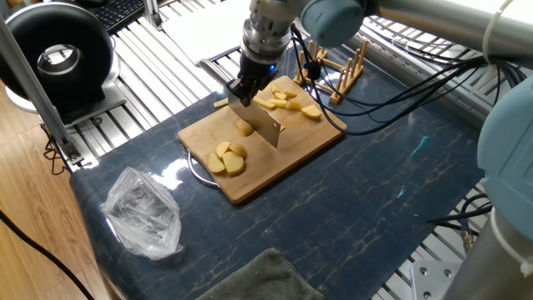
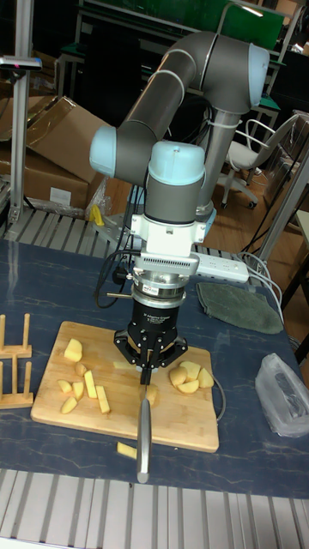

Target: Chop the potatoes

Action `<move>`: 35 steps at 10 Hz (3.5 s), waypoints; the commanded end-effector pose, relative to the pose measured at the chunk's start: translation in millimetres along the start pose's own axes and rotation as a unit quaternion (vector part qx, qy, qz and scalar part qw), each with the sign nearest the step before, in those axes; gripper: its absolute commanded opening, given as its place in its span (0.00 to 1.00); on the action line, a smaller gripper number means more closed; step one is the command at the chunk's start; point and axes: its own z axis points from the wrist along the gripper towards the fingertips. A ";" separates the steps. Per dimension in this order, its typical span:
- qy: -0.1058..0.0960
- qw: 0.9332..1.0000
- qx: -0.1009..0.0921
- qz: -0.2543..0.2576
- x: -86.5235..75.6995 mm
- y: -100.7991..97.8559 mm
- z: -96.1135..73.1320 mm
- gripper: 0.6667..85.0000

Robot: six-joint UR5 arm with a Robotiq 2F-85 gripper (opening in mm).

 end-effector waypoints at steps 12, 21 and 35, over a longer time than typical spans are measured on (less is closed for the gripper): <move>0.024 1.000 0.006 0.014 3.6 6.6 -22.5 0.00; 0.011 1.000 0.008 0.007 2.2 3.9 -9.3 0.00; 0.024 1.000 0.002 -0.005 7.9 -7.2 -21.5 0.00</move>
